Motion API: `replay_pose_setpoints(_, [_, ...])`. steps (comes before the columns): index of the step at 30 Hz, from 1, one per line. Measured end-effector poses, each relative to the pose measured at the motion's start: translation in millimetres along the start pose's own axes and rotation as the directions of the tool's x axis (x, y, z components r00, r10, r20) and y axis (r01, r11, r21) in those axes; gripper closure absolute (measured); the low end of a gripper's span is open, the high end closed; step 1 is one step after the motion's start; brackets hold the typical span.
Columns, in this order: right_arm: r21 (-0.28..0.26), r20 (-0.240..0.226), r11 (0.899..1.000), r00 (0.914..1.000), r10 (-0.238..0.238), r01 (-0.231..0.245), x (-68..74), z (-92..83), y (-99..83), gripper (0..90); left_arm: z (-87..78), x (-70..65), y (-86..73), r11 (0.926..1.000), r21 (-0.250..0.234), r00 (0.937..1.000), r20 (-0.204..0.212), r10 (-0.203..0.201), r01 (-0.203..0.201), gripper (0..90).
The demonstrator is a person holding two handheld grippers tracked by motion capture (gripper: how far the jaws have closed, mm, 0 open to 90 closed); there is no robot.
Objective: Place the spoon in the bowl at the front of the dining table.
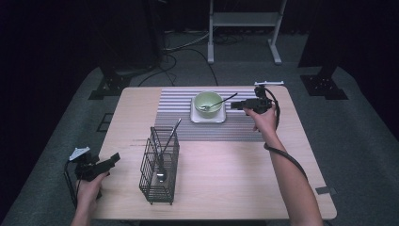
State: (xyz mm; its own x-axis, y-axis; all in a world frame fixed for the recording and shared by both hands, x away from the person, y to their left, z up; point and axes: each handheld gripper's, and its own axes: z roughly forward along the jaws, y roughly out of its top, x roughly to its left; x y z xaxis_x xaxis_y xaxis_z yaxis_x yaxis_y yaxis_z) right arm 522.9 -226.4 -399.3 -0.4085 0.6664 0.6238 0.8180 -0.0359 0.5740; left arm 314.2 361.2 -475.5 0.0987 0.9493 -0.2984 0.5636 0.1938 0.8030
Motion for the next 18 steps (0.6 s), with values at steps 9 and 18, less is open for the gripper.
replay_pose_setpoints(9, [0.015, -0.031, 1.0, 0.9994, -0.013, 0.014, 3.3, -5.4, -10.7, 38.8, 0.3, -0.7, -0.4, 1.0, 0.0, 1.0, -0.001, 0.0, 0.0, 1.3])
replay_pose_setpoints(18, [0.025, -0.052, 0.999, 0.9982, -0.03, 0.031, 6.7, -9.8, -17.5, 36.1, 0.2, -0.7, -0.4, 1.0, 0.001, 1.0, -0.005, -0.001, 0.001, 1.3])
